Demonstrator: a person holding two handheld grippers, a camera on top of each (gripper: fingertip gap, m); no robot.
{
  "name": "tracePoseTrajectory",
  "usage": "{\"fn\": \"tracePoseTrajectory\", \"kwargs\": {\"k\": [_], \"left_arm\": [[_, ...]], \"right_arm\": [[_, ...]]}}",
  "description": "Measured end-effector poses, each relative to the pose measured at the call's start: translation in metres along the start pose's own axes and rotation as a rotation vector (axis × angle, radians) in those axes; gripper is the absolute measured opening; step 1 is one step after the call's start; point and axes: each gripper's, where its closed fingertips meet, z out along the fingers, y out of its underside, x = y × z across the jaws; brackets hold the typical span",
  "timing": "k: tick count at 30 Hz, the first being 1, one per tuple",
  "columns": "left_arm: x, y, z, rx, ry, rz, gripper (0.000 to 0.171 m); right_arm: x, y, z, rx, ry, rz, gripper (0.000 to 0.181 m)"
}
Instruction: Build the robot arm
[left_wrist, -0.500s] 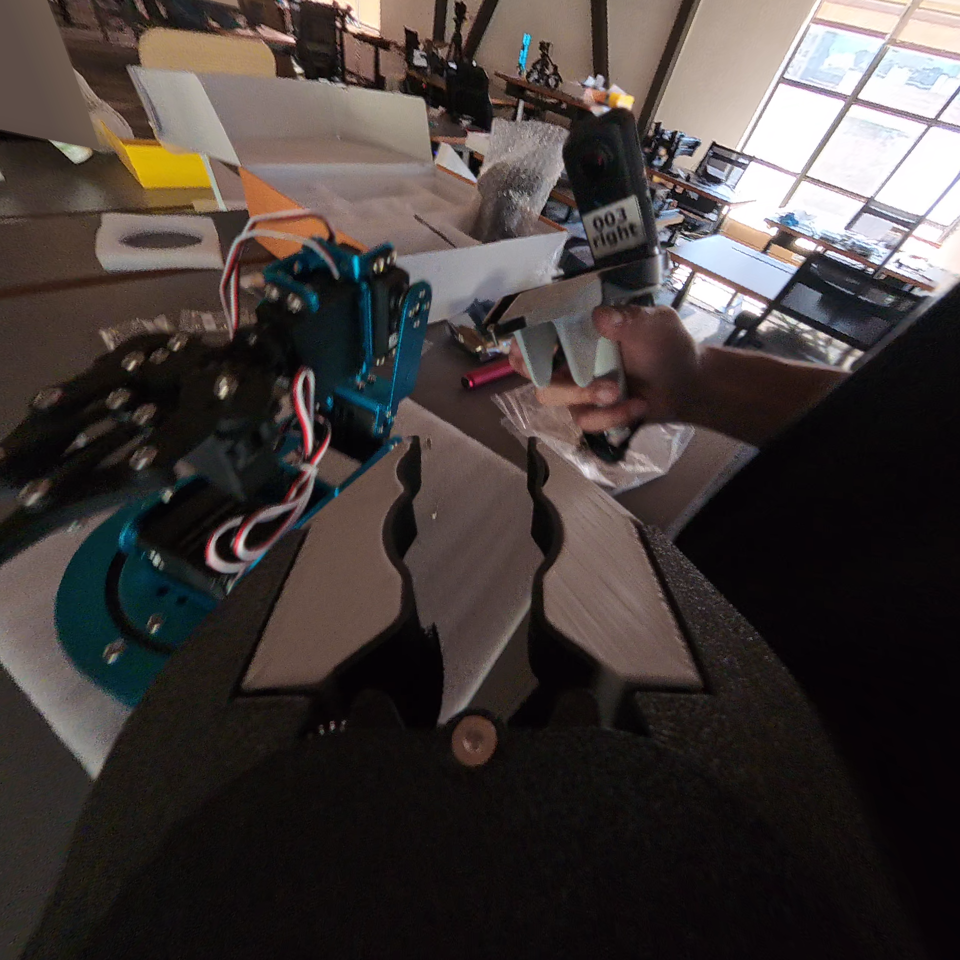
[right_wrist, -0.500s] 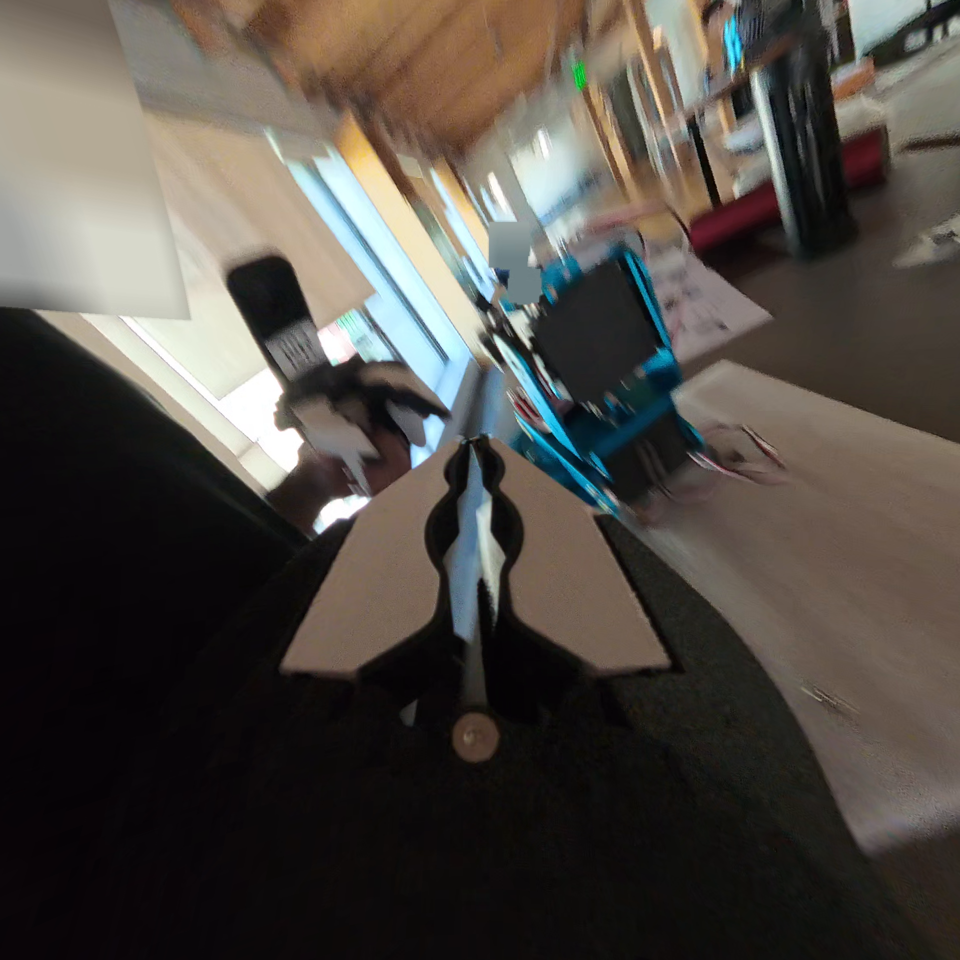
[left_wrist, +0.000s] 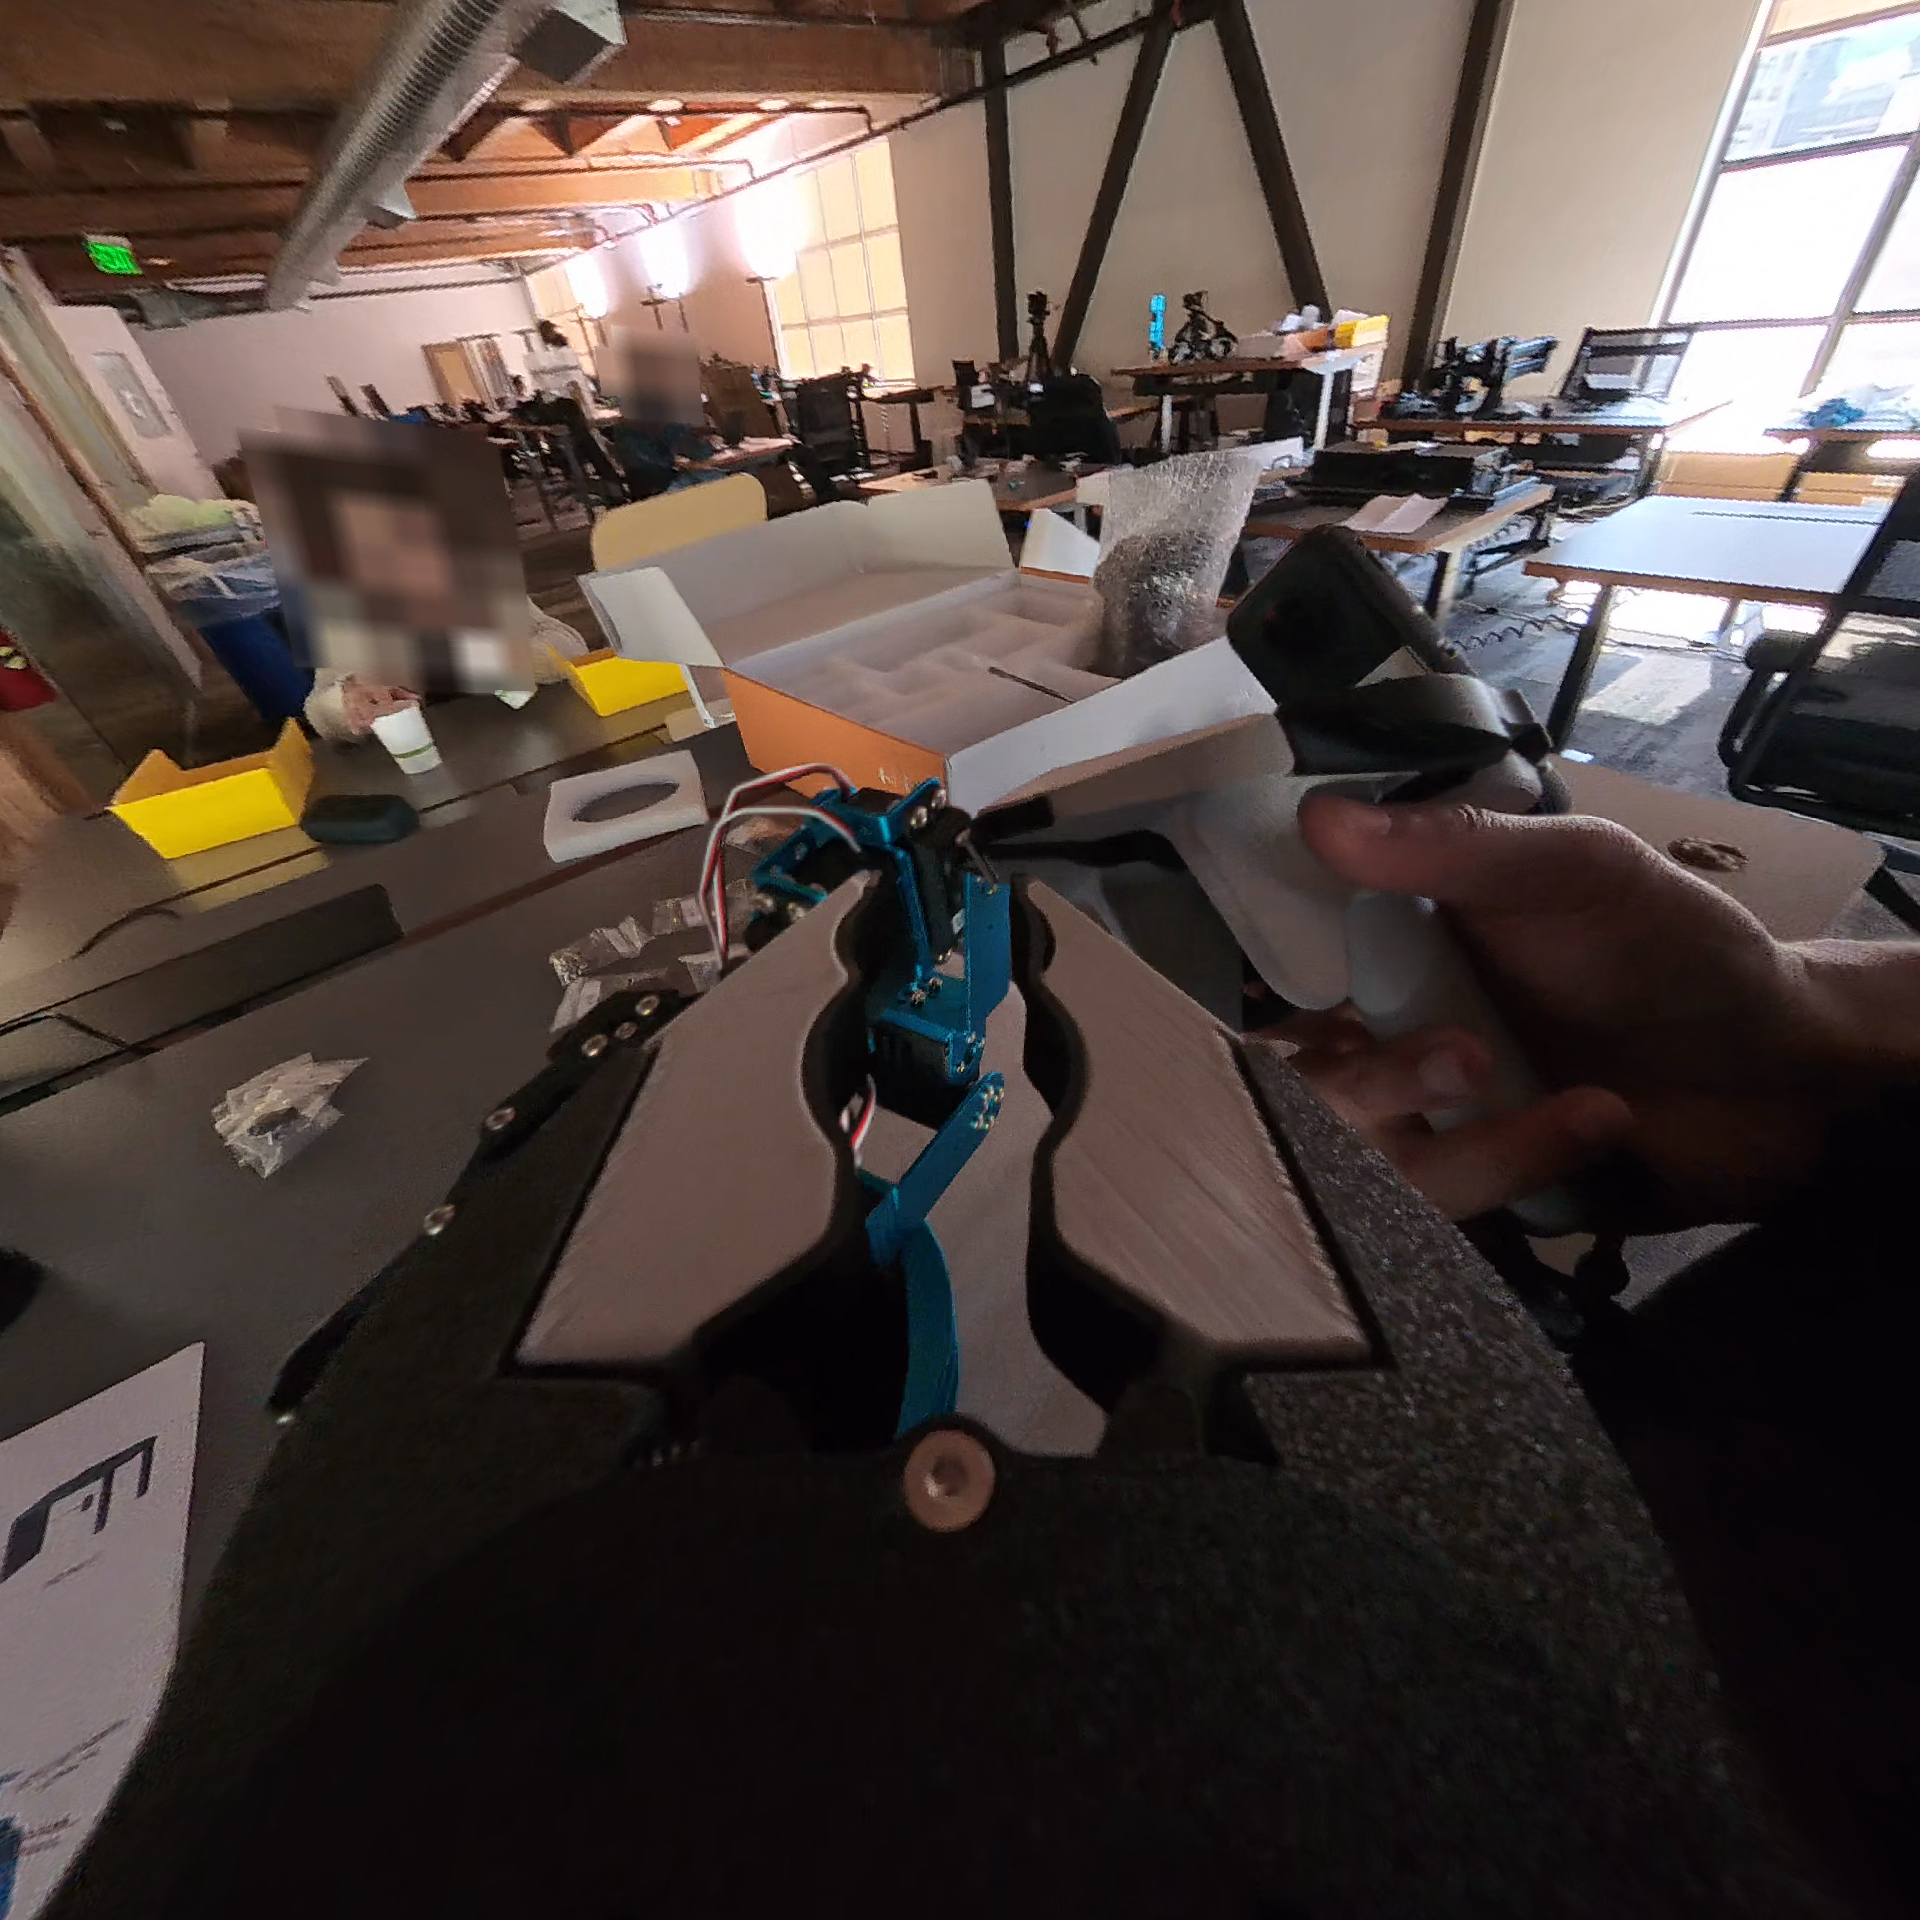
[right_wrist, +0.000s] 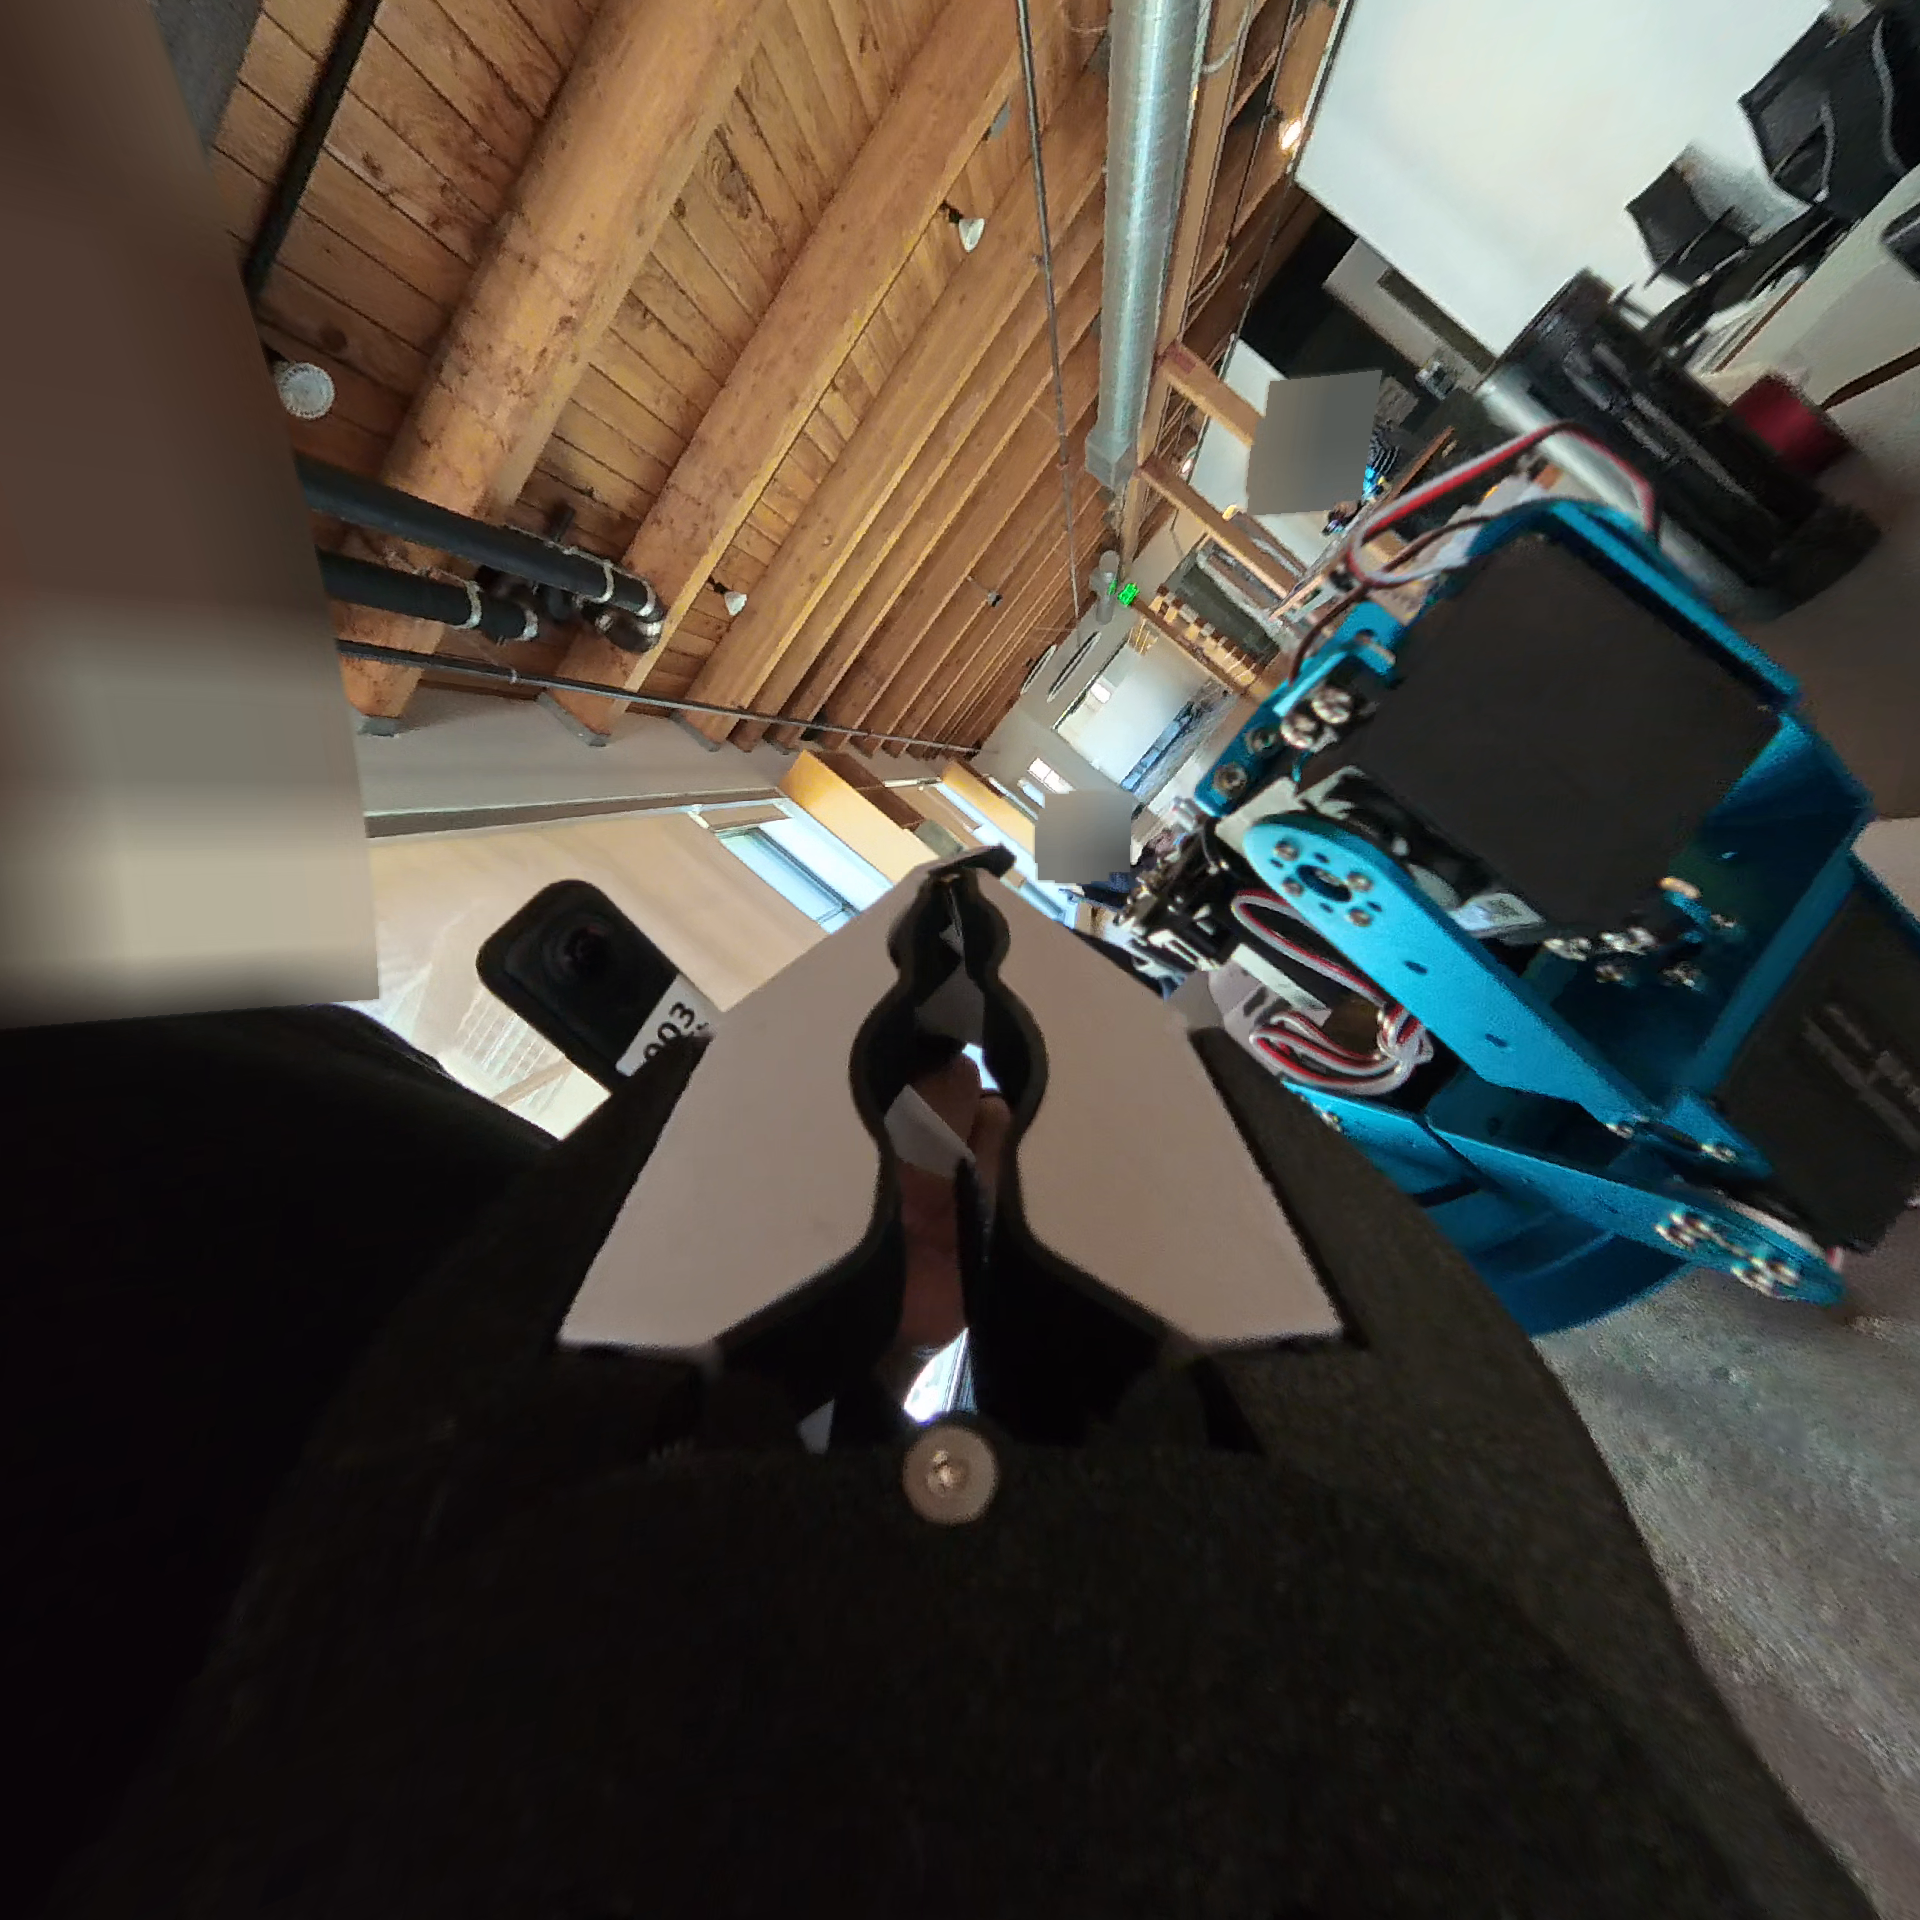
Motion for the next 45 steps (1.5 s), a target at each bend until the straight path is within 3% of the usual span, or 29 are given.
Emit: {"fn": "tracePoseTrajectory", "kwargs": {"k": [5,15,26,31,36,39,45], "left_arm": [[-0.014,0.005,-0.015,-0.007,0.068,-0.038,0.023],[-0.036,0.011,-0.034,-0.031,0.159,0.028,0.003],[-0.042,0.028,-0.034,-0.113,0.209,0.554,0.0],[-0.04,0.03,-0.03,-0.102,0.228,0.742,0.0],[-0.038,0.019,-0.029,-0.054,0.279,0.615,0.002],[-0.044,0.015,-0.029,-0.042,0.268,0.548,0.017],[-0.064,0.013,-0.042,-0.026,0.341,0.221,0.028]], "right_arm": [[0.002,0.012,0.024,0.017,0.037,-0.03,0.003],[0.008,0.027,0.052,0.053,0.154,-0.138,0.003],[0.023,0.035,0.049,-0.237,0.452,-0.508,0.004],[0.026,0.033,0.045,-0.33,0.547,-0.574,0.003],[0.018,0.025,0.045,-0.369,0.578,-0.595,0.003],[0.014,0.017,0.045,-0.404,0.603,-0.636,0.003],[0.025,-0.001,0.034,-0.662,0.696,-0.796,0.003]]}}
